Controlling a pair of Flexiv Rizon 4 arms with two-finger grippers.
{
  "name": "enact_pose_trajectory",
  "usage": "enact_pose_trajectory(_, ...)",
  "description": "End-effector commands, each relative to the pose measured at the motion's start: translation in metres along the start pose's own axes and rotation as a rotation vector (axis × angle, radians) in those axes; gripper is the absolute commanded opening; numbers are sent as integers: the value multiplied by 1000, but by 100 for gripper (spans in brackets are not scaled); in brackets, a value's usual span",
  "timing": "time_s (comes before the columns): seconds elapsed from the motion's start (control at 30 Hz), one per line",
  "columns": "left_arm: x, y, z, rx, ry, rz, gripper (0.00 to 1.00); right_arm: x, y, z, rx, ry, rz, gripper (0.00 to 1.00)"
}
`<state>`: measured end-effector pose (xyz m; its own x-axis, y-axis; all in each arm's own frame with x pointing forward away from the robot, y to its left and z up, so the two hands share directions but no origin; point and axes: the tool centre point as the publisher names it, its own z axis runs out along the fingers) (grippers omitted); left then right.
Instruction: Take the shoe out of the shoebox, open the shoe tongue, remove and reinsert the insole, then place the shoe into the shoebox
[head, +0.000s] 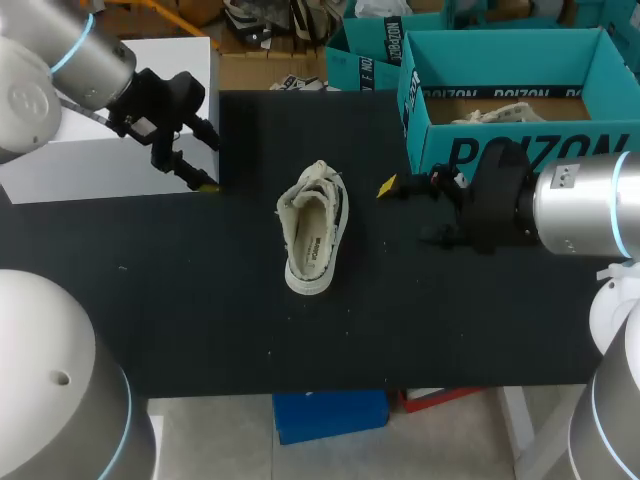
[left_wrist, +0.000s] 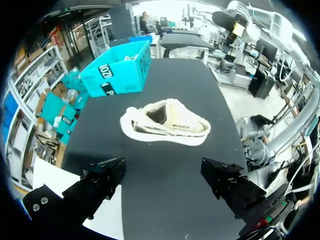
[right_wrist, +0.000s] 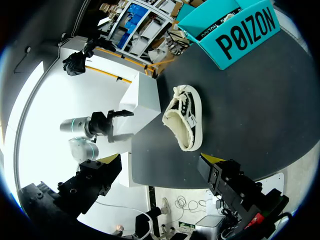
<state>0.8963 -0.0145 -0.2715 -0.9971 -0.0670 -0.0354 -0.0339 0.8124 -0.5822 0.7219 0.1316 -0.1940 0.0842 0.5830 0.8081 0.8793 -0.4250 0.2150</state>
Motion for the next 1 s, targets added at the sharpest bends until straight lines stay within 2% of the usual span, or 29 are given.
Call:
enact_pose_trajectory(0.03,7,10,-3,96,-61,-250,100,0,0,0,0,0,0,100)
enact_pose_trajectory(0.43,28,26,-4,96,41,-47,100,0,0,0,0,0,0,100)
enact_pose_trajectory(0.67,30,30,-8,92,56,48,100,0,0,0,0,0,0,100)
enact_pose_trajectory(0.87,30,30,-8,92,56,48,100,0,0,0,0,0,0,100)
enact_pose_trajectory(0.93,30,30,-8,92,56,48,100,6,14,-1,61,-75,-45,100)
enact_pose_trajectory(1.0,30,30,-8,92,56,48,100,8,25,5,170,-217,-113,100)
